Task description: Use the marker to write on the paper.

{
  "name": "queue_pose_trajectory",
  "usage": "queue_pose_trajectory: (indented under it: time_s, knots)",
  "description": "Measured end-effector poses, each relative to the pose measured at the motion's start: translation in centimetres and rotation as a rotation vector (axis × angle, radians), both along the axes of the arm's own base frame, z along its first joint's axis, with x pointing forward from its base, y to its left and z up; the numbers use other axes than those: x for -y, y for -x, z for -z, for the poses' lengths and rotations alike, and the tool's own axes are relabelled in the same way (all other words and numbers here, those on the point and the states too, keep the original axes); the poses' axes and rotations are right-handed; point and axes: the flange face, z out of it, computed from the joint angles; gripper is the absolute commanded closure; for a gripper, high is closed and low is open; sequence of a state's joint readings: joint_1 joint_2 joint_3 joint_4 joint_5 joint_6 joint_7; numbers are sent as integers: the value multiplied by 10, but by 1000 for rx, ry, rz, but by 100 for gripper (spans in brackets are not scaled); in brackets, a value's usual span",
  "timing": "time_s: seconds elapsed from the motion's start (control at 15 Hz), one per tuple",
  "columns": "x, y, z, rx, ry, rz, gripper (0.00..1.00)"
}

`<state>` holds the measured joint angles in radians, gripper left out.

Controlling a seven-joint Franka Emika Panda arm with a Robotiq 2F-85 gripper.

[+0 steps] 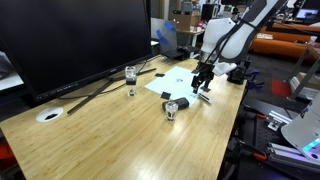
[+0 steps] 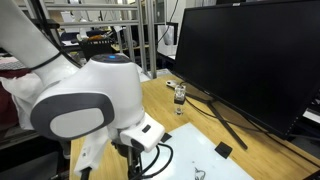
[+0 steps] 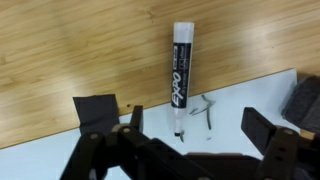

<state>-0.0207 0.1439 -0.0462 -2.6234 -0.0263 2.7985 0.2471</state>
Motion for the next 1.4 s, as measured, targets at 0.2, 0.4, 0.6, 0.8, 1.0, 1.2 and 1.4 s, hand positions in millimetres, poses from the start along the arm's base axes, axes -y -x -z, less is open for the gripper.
queue_pose_trajectory:
  time_s: [0.2, 0.4, 0.6, 0.8, 1.0, 1.2, 1.4]
  knots:
    - [0, -5, 15, -8, -18, 14, 0]
    - [3, -8, 24, -13, -17, 21, 0]
    - [4, -10, 28, -18, -16, 23, 0]
    - [4, -9, 31, -24, -16, 24, 0]
    - [5, -8, 36, -34, -19, 33, 2]
    - [5, -7, 39, -37, -21, 37, 5]
    - [5, -7, 39, -33, -22, 26, 10]
